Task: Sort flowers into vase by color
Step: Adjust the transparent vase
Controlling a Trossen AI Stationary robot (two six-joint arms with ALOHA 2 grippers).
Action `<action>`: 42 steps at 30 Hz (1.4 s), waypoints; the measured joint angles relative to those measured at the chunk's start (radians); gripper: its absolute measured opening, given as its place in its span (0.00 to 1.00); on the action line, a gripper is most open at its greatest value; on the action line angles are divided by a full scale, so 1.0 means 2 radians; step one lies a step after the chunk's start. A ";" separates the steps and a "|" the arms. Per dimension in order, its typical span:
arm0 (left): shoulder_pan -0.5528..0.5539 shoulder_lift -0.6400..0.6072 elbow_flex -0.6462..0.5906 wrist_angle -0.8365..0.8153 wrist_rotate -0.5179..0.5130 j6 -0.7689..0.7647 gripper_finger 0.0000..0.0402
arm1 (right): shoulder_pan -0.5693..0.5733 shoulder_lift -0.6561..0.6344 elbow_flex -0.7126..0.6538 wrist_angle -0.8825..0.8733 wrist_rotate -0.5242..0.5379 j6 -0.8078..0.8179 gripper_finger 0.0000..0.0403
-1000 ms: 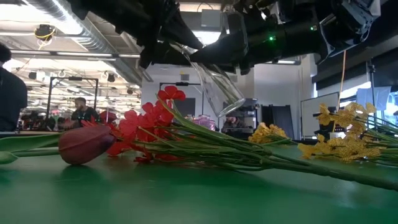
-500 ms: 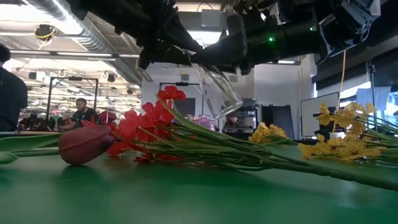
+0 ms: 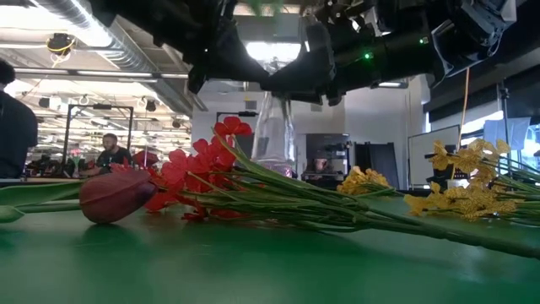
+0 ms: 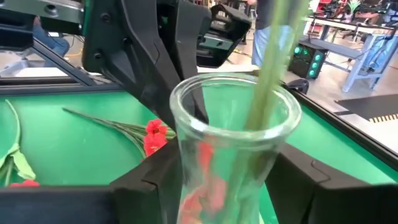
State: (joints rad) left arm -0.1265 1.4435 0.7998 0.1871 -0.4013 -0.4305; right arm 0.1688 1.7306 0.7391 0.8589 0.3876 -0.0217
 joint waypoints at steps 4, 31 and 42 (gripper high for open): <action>0.000 0.000 0.000 0.002 0.000 0.000 0.03 | 0.000 0.000 0.001 -0.007 -0.001 0.000 0.43; 0.001 -0.001 0.003 0.004 0.001 -0.002 0.03 | 0.001 0.007 0.001 -0.107 -0.024 0.048 0.52; 0.000 -0.001 0.002 -0.011 -0.002 -0.002 0.03 | 0.001 0.007 0.001 -0.107 -0.019 0.048 0.53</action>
State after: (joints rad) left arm -0.1265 1.4418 0.8032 0.1642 -0.4061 -0.4355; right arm 0.1703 1.7439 0.7403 0.6456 0.3497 0.0738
